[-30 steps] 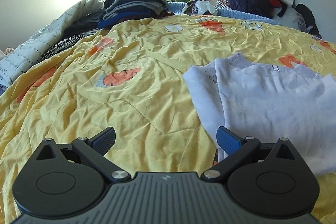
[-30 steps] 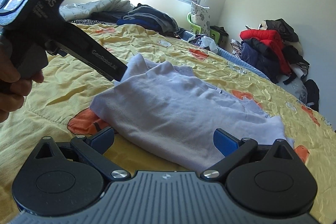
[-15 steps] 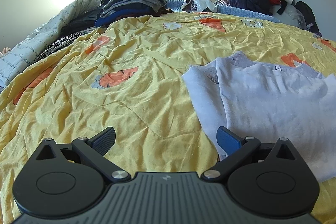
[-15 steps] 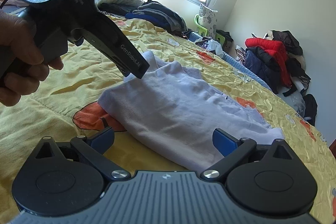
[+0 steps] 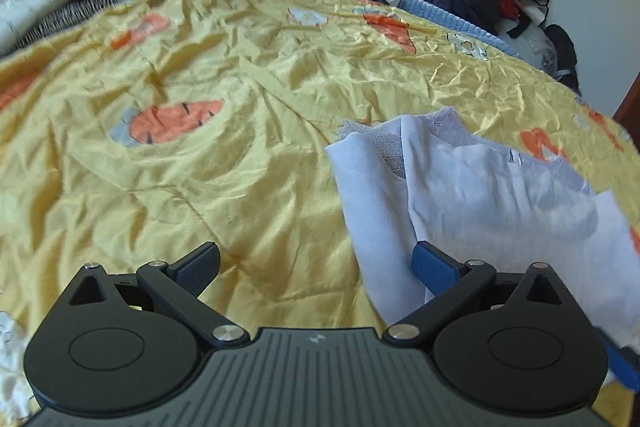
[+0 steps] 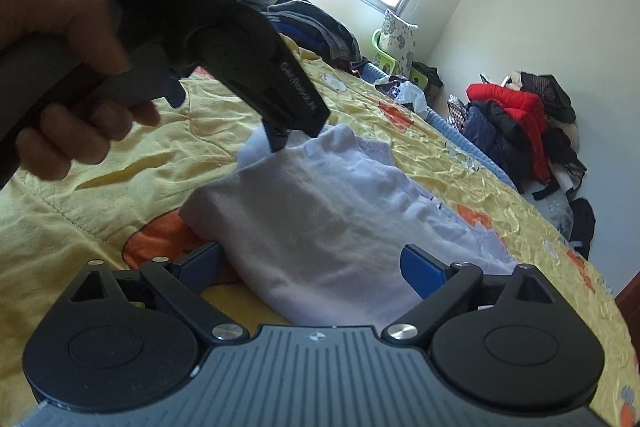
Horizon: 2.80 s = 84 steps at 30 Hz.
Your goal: Fold small clothes
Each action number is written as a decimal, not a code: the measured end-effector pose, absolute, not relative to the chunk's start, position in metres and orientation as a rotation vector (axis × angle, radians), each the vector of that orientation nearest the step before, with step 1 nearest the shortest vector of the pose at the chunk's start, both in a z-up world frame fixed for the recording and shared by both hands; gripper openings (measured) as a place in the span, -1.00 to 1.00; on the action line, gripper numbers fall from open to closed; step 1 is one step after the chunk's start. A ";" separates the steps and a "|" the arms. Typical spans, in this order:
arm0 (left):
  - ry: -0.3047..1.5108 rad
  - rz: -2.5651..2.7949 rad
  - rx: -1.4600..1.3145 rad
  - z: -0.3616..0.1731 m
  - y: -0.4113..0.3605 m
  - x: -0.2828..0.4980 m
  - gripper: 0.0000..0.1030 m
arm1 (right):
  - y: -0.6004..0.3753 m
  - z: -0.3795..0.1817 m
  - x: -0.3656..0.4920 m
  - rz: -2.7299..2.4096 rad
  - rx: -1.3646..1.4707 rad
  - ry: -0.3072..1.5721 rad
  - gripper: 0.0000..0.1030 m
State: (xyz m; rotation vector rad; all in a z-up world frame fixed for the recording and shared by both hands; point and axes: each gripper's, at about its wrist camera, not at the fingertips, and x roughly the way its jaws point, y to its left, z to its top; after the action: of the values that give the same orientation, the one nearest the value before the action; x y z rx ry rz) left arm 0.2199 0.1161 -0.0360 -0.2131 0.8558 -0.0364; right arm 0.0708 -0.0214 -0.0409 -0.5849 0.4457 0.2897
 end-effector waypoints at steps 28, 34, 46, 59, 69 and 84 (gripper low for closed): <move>0.951 -0.395 -0.621 -0.058 0.112 0.338 -0.34 | 0.010 -0.053 0.110 0.327 -0.675 0.394 -0.68; 0.929 -0.352 -0.520 -0.051 0.102 0.332 -0.82 | -0.001 -0.045 0.108 0.350 -0.598 0.378 -0.77; 0.777 -0.272 -0.344 0.011 0.056 0.304 -0.83 | -0.060 -0.007 0.094 0.319 -0.346 0.318 -0.80; 0.700 -0.286 -0.206 0.047 -0.037 0.287 -0.83 | -0.138 0.009 0.083 0.226 -0.156 0.320 -0.80; 0.716 -0.359 -0.087 0.037 -0.122 0.281 -0.83 | -0.201 -0.003 0.078 0.177 0.029 0.385 -0.80; 0.781 -0.381 0.012 -0.003 -0.182 0.284 -0.83 | -0.257 -0.034 0.083 0.180 0.338 0.497 -0.79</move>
State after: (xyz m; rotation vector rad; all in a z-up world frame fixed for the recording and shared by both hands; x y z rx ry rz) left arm 0.2840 -0.1821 -0.0026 0.0118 0.7811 -0.3814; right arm 0.0832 -0.2572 -0.0345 0.3378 0.4975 0.1796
